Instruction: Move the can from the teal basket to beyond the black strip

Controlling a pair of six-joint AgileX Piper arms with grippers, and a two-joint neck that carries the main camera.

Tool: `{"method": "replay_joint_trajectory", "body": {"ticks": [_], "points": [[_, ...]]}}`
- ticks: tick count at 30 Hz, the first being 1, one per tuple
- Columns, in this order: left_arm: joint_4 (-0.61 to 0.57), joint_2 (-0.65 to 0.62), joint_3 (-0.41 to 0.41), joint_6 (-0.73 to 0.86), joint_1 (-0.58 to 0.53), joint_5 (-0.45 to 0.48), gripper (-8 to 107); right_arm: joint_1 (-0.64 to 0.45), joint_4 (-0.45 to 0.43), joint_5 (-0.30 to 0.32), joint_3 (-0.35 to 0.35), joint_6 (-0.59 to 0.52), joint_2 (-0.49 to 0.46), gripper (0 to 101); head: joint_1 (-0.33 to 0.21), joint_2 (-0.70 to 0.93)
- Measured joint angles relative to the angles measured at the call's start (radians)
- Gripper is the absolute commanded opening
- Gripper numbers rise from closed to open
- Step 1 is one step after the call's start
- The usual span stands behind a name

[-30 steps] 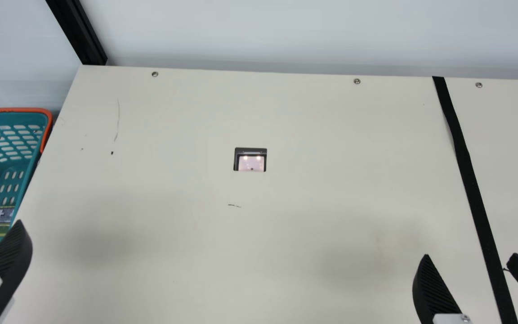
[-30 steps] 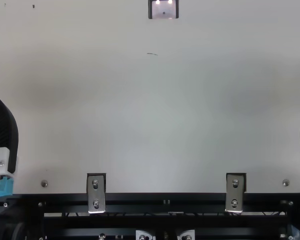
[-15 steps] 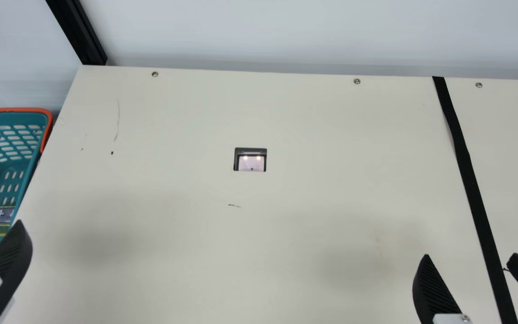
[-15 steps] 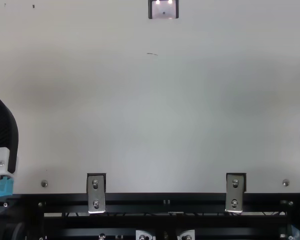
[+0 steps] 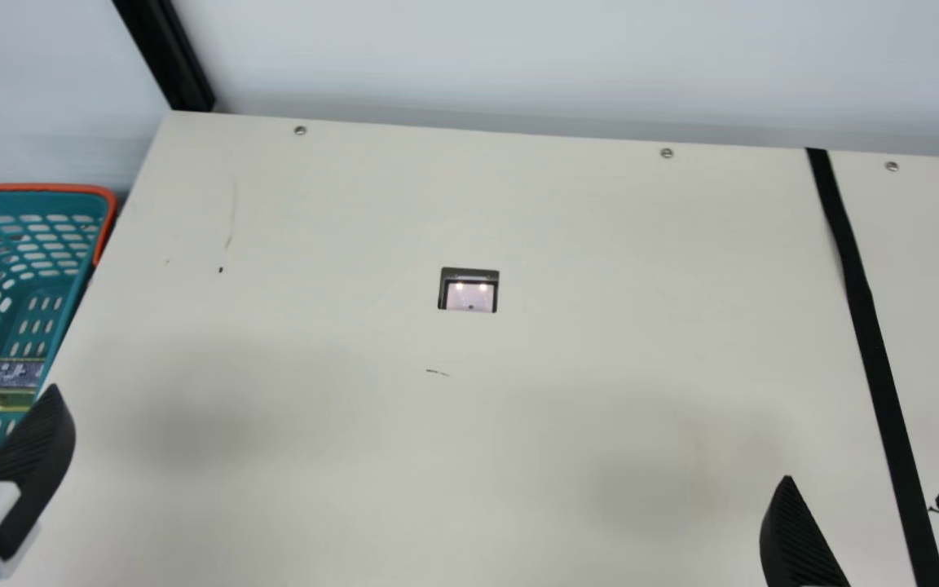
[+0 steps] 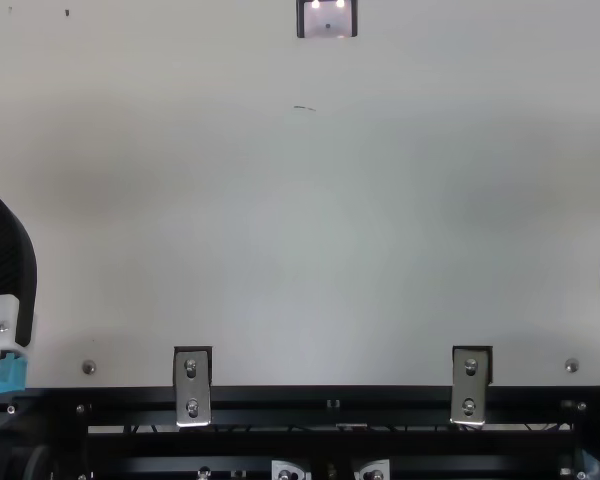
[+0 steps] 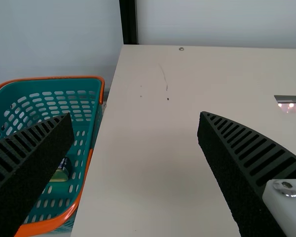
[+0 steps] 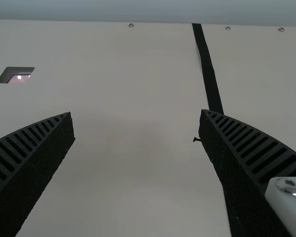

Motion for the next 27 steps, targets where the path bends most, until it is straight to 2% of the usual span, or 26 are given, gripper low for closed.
{"method": "replay_joint_trajectory", "body": {"ticks": [6,17,24,27], "points": [[0.000,0.000,0.000,0.000,0.000,0.000,90,0.000,0.000,0.000,0.000,0.000,0.000,101,0.000,0.072],[0.000,0.000,0.000,0.000,0.000,0.000,90,0.000,0.000,0.000,0.000,0.000,0.000,101,0.000,0.087],[0.000,0.000,0.000,0.000,0.000,0.000,90,0.000,0.000,0.000,0.000,0.000,0.000,101,-0.005,0.189],[0.000,0.000,0.000,0.000,0.000,0.000,90,0.000,0.000,0.000,0.000,0.000,0.000,101,-0.041,0.241]]}}
